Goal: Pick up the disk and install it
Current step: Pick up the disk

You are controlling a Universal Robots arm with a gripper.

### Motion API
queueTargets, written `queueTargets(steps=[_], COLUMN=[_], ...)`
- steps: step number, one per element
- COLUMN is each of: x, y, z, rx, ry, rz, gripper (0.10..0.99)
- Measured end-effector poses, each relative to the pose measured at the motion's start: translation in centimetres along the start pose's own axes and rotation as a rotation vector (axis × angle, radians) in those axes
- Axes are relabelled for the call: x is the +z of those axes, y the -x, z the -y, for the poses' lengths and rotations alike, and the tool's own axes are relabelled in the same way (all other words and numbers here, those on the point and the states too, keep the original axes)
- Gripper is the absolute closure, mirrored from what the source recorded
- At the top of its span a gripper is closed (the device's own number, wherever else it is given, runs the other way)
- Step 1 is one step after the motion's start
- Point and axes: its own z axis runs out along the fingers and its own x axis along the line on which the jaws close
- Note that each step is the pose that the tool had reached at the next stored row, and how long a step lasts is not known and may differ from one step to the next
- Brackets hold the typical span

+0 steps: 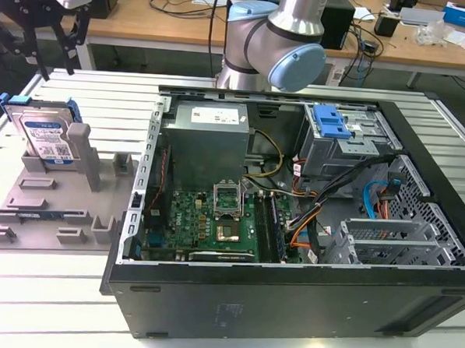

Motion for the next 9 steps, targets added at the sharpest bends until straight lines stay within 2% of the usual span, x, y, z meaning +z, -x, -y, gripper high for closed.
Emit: queueTargets(steps=[2, 9], x=[0.08, 0.14], y=[0.00, 0.00], z=[0.01, 0.00], rx=[-0.062, -0.199], ry=[0.000, -0.003], rz=[-0.0027, -0.0101], gripper=[0.604, 0.604])
